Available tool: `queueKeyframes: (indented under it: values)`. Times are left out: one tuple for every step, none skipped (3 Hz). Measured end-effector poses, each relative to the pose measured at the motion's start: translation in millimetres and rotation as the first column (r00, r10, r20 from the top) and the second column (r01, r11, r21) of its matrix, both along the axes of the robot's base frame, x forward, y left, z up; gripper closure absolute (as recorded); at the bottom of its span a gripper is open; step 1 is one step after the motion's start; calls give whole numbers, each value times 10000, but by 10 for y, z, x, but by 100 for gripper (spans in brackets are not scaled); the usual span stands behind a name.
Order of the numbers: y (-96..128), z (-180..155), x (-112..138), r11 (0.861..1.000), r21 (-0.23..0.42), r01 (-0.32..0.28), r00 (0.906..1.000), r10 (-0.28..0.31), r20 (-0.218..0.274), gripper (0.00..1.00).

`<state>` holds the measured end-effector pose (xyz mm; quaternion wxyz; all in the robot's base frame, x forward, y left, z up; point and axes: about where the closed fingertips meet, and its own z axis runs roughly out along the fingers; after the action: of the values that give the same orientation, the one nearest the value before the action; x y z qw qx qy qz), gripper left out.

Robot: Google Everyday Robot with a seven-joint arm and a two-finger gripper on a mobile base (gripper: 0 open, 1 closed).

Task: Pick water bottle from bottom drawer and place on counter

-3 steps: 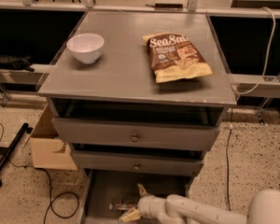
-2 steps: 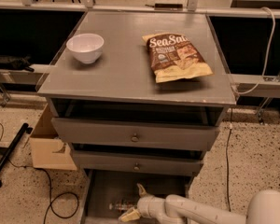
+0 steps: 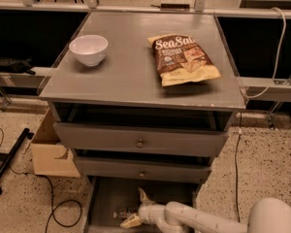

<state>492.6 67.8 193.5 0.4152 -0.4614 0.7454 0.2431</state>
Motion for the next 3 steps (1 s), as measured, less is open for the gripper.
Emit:
queueKeyframes:
  values:
    - [0,-17,16,10000,-67,-15,10000,16,86,0]
    - [98,31,5,9996,-183,-223,9992,229,325,0]
    - [53,-262,50,9954,-891,-356,9991,374,185,0]
